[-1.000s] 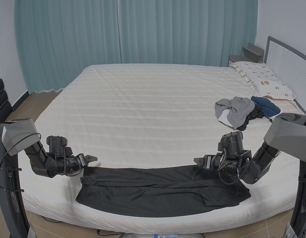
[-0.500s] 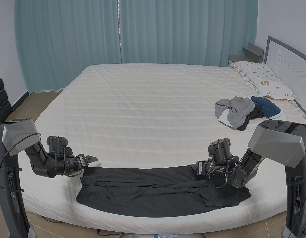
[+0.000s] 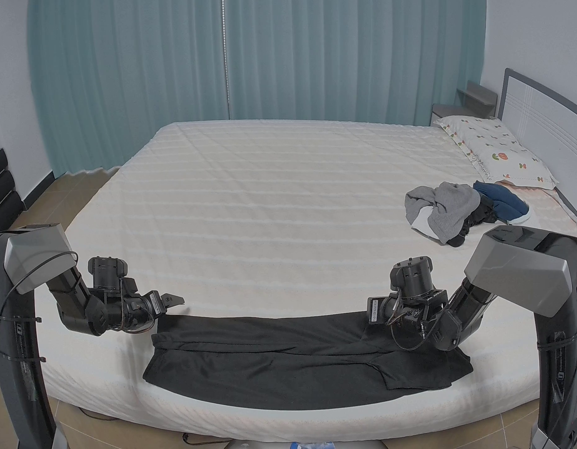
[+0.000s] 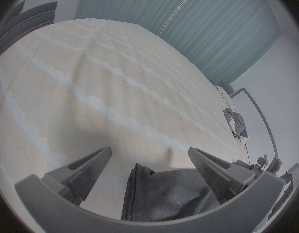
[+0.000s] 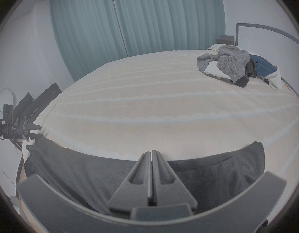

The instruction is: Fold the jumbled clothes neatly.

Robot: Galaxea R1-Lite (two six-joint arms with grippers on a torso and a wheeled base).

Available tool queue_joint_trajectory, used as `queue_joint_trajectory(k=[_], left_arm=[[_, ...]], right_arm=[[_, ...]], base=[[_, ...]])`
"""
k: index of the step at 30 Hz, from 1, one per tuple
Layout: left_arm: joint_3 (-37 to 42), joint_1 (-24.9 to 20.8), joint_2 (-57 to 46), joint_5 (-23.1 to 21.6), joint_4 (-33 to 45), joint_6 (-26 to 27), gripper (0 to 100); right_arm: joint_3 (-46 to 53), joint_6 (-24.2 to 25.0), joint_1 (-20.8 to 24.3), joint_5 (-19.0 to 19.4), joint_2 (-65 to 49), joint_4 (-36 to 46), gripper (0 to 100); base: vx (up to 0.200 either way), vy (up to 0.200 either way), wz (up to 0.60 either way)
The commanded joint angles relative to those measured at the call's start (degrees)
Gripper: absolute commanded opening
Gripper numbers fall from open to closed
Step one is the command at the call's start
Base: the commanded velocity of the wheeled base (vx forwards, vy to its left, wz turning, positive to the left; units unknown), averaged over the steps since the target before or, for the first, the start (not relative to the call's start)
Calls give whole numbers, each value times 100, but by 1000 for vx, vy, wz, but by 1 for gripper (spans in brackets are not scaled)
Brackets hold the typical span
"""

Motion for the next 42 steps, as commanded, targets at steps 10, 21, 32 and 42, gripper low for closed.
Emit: queue_joint_trajectory(k=[10,21,32,42], left_arm=[[-3,3,10,1,-1,1,100],[-3,3,10,1,-1,1,100],[-12,3,10,1,-1,1,100],[-12,3,10,1,-1,1,100]], right_arm=[[296,7,221,39,-251,59,100],[340,-2,291,12,-181,146,0],[121,-28,282,-76,-146,217,0],[94,7,318,-102,-40,155,100]], base=[[0,0,0],[0,0,0],[0,0,0],[0,0,0]])
